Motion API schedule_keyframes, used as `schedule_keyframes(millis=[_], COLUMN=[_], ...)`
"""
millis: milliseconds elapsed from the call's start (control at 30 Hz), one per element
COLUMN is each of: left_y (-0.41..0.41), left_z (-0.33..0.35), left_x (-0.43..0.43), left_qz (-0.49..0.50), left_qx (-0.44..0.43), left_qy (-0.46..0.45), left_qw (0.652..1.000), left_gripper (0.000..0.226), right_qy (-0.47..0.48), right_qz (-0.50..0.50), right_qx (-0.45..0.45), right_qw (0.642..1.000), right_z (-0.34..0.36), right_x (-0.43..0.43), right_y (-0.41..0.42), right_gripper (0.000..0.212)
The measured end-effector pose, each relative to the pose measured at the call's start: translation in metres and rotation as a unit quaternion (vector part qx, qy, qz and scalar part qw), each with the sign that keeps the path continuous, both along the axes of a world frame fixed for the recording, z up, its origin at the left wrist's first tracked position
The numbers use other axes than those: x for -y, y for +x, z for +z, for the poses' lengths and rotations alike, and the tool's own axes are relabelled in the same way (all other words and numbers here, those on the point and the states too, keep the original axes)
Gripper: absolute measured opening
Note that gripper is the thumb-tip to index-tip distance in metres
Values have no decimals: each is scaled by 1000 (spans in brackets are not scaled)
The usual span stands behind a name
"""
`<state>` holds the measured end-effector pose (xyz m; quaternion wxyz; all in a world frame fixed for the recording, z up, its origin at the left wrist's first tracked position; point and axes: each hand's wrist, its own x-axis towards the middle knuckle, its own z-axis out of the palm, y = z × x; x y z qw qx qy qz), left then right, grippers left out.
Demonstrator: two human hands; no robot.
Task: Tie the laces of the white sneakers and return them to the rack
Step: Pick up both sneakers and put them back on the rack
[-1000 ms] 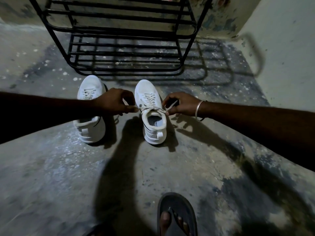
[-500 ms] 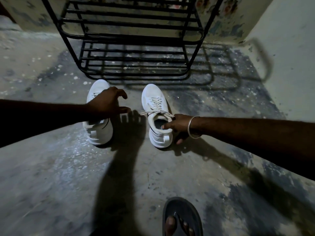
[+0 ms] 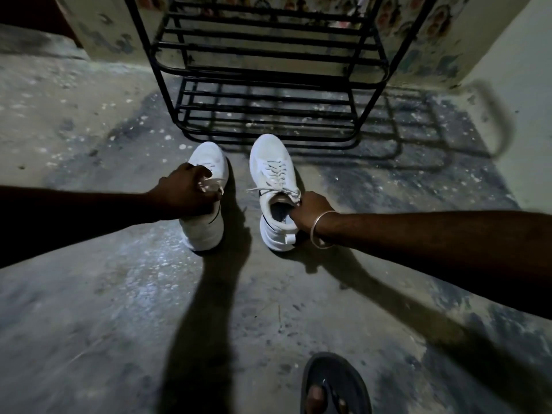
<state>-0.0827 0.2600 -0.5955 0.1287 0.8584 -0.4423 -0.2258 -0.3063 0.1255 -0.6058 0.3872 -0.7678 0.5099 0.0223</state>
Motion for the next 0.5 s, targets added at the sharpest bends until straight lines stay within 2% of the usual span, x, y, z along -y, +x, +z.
schedule_keyframes(millis=[100,167,400,500], left_y=[1,2,6,4], left_z=[-2,-5,-10,-15], left_x=[-4,-6,-13,-19], left_qz=[-8,-9,-28,-16], left_qx=[-12,-14,-25,-28], left_qy=[-12,-13,-21,-9], left_qw=[1000,1000,999,999], left_gripper=[55,48,58,78], right_qy=[-10,-10,-6,1], right_qz=[8,12,38,30], right_qx=[6,6,-4,-8], right_qw=[1000,1000,999,1000], right_z=[0,-1,-12,-11], right_x=[0,-2,-13,-16], right_y=[22,34,53,56], right_gripper=[36,36,36,36])
